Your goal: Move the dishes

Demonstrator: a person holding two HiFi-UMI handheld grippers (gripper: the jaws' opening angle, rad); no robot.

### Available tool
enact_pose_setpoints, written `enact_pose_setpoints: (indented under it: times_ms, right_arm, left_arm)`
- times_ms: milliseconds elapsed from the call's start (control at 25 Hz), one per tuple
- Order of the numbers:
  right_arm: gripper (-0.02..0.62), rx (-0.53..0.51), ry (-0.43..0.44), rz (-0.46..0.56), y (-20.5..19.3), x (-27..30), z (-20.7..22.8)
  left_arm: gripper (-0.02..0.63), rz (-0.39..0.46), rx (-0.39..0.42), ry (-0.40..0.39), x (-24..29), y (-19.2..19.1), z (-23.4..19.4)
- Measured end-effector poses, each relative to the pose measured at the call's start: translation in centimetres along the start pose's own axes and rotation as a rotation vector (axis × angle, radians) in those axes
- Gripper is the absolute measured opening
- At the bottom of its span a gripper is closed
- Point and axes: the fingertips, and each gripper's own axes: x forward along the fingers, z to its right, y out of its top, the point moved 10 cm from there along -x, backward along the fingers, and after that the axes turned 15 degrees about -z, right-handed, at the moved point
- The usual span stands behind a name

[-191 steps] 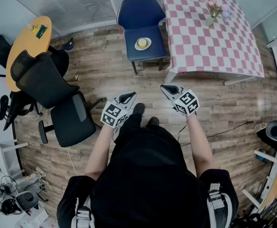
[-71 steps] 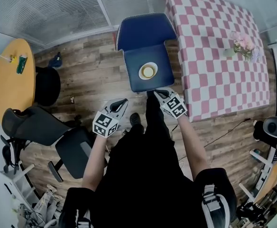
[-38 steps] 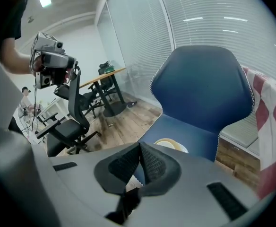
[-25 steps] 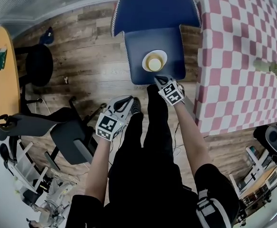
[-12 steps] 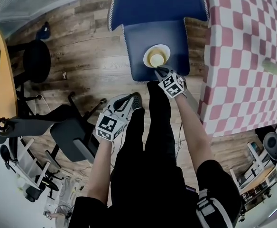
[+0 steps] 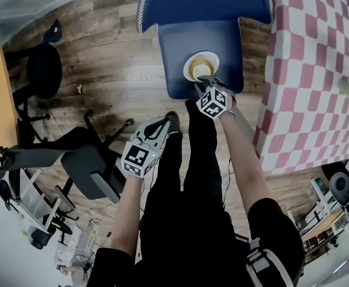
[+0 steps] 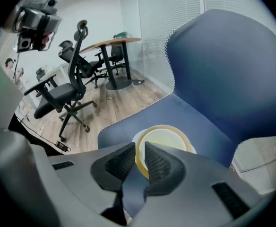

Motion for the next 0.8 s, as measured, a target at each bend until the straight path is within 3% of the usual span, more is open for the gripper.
enact_pose_setpoints:
  times_ms: [200,560,800]
  right_arm:
    - [0.074,-0.086,-0.048,-0.070,0.3,1.2,-0.5]
    - [0.041,-0.074,-0.096,-0.085,0.6,1.3,-0.1]
    - [0.038,-0.186,-0.172,-0.115,1.2,0.3,-0.7]
  left_arm:
    - [0.025,-0.004,-0.007,0.008,-0.2,-0.7,-0.1]
    - [0.025,-0.016,0.009,0.015,0.0,-0.9,0.1]
    - [0.025,-0.015,0.030,0.018,-0.9,-0.3,0.6]
